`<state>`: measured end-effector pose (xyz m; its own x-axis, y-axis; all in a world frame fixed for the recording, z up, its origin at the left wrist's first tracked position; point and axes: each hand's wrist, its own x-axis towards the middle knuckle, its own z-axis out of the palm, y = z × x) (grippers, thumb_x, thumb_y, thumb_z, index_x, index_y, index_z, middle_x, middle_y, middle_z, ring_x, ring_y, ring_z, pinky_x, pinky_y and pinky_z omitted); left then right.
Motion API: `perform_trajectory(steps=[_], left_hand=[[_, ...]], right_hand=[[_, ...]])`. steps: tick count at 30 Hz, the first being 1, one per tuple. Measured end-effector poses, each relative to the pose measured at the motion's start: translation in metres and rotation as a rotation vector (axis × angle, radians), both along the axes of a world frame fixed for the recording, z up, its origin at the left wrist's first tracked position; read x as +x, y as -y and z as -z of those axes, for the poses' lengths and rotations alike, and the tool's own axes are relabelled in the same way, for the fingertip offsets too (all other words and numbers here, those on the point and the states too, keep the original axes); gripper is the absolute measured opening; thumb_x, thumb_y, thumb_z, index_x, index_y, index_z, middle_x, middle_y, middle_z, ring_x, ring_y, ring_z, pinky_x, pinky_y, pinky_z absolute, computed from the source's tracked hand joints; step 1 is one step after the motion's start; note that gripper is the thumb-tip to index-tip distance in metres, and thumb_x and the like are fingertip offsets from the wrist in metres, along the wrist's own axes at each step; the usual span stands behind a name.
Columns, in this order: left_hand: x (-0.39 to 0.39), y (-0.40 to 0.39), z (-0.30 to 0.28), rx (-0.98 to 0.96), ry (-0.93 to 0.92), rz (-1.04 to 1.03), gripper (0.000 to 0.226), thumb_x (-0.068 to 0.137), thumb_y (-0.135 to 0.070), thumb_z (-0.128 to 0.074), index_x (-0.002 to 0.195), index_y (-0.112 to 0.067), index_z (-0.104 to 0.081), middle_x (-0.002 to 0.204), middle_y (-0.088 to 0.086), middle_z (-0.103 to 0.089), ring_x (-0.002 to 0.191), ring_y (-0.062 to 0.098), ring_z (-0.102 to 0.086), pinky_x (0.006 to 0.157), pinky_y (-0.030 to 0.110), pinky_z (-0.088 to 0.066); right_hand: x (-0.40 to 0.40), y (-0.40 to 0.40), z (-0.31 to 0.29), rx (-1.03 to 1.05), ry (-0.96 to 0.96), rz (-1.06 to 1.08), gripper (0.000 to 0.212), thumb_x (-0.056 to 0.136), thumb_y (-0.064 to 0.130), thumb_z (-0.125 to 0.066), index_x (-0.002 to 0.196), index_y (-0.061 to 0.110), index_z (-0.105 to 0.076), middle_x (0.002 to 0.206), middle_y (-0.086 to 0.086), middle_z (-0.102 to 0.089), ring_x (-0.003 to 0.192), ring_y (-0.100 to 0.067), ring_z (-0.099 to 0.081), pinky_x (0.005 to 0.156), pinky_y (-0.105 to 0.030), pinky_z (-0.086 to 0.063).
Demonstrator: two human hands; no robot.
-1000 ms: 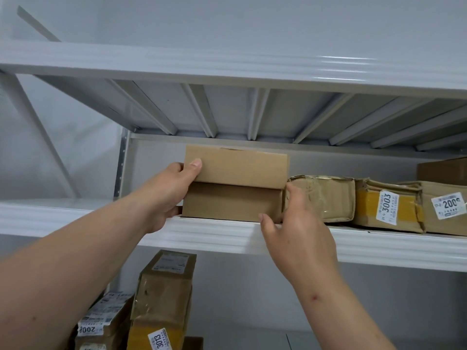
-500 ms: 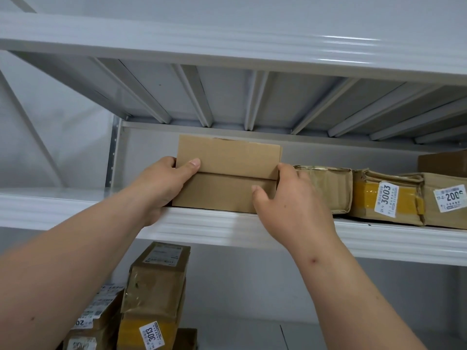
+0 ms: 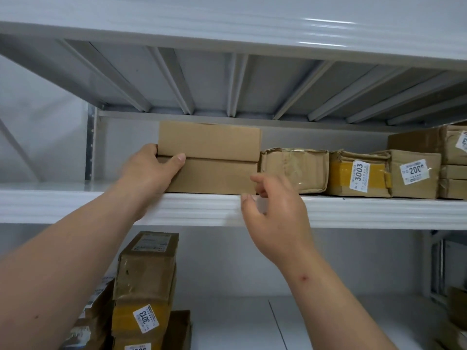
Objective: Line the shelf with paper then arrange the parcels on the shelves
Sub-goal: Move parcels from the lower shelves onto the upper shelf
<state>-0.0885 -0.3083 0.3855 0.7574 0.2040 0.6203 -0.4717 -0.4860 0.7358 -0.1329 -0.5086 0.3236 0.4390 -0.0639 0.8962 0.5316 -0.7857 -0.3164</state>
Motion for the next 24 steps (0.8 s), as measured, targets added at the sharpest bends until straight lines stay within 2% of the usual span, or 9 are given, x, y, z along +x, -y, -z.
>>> perform_trajectory(steps=[2,5,7,9,11,13,16,20,24], left_hand=[[-0.006,0.002,0.005,0.012,0.066,-0.027,0.056,0.092,-0.046,-0.057,0.14,-0.02,-0.042,0.128,0.004,-0.054,0.11,0.025,-0.052,0.087,0.038,-0.044],[-0.018,0.012,0.025,0.041,0.259,-0.085,0.067,0.092,-0.04,-0.059,0.149,-0.02,-0.029,0.15,0.005,-0.038,0.137,0.025,-0.036,0.109,0.044,-0.035],[-0.025,0.025,0.046,0.056,0.377,-0.143,0.071,0.091,-0.039,-0.061,0.149,-0.02,-0.027,0.151,0.007,-0.032,0.14,0.025,-0.029,0.114,0.046,-0.028],[-0.027,0.038,0.076,0.037,0.404,-0.16,0.07,0.088,-0.047,-0.062,0.148,-0.03,-0.027,0.15,0.007,-0.032,0.139,0.029,-0.03,0.112,0.049,-0.03],[-0.022,0.053,0.109,-0.006,0.356,-0.187,0.075,0.081,-0.068,-0.056,0.146,-0.048,-0.023,0.149,-0.002,-0.035,0.136,0.029,-0.037,0.107,0.056,-0.037],[-0.021,0.072,0.151,-0.008,0.293,-0.184,0.076,0.077,-0.074,-0.052,0.144,-0.051,-0.023,0.149,-0.008,-0.039,0.135,0.026,-0.042,0.104,0.055,-0.042],[-0.043,0.123,0.2,-0.02,0.191,-0.057,0.071,0.081,-0.061,-0.059,0.143,-0.035,-0.038,0.143,0.002,-0.046,0.13,0.025,-0.048,0.106,0.05,-0.042],[-0.061,0.216,0.26,-0.012,-0.105,-0.026,0.064,0.083,-0.016,-0.073,0.14,-0.015,-0.044,0.135,0.015,-0.039,0.12,0.035,-0.049,0.106,0.052,-0.039],[-0.066,0.302,0.303,-0.09,-0.352,0.12,0.061,0.082,-0.011,-0.073,0.138,-0.014,-0.048,0.134,0.013,-0.046,0.118,0.03,-0.053,0.104,0.049,-0.042]], right_hand=[[-0.008,0.003,0.014,0.009,-0.009,-0.079,0.036,0.094,0.03,-0.058,0.129,0.023,-0.056,0.12,0.013,-0.052,0.114,-0.002,-0.047,0.093,-0.017,-0.041],[-0.02,0.01,0.041,0.006,0.013,-0.094,0.032,0.091,0.032,-0.056,0.121,0.023,-0.06,0.116,0.013,-0.052,0.112,-0.002,-0.048,0.089,-0.004,-0.035],[-0.026,0.019,0.061,0.053,0.014,-0.092,0.034,0.087,0.035,-0.052,0.115,0.02,-0.064,0.111,0.008,-0.057,0.108,-0.008,-0.052,0.088,-0.006,-0.036],[-0.032,0.03,0.082,0.083,-0.065,-0.125,0.036,0.086,0.037,-0.052,0.114,0.019,-0.065,0.109,0.004,-0.061,0.104,-0.011,-0.055,0.089,-0.016,-0.042],[-0.037,0.044,0.104,0.104,-0.199,-0.185,0.033,0.087,0.034,-0.055,0.116,0.02,-0.065,0.106,0.005,-0.064,0.101,-0.008,-0.057,0.089,-0.024,-0.046],[-0.041,0.062,0.13,0.117,-0.345,-0.234,0.031,0.089,0.032,-0.058,0.117,0.022,-0.064,0.105,0.005,-0.065,0.1,-0.009,-0.058,0.088,-0.027,-0.048],[-0.049,0.1,0.17,0.13,-0.547,-0.277,0.031,0.091,0.032,-0.058,0.121,0.026,-0.062,0.106,0.008,-0.065,0.1,-0.008,-0.059,0.09,-0.027,-0.048],[-0.063,0.176,0.216,0.189,-0.717,-0.271,0.03,0.09,0.036,-0.058,0.12,0.031,-0.061,0.103,0.01,-0.065,0.097,-0.006,-0.06,0.089,-0.021,-0.048],[-0.073,0.259,0.246,0.254,-0.778,-0.193,0.016,0.089,0.035,-0.06,0.097,0.048,-0.054,0.098,0.008,-0.066,0.09,-0.007,-0.061,0.086,-0.018,-0.049]])
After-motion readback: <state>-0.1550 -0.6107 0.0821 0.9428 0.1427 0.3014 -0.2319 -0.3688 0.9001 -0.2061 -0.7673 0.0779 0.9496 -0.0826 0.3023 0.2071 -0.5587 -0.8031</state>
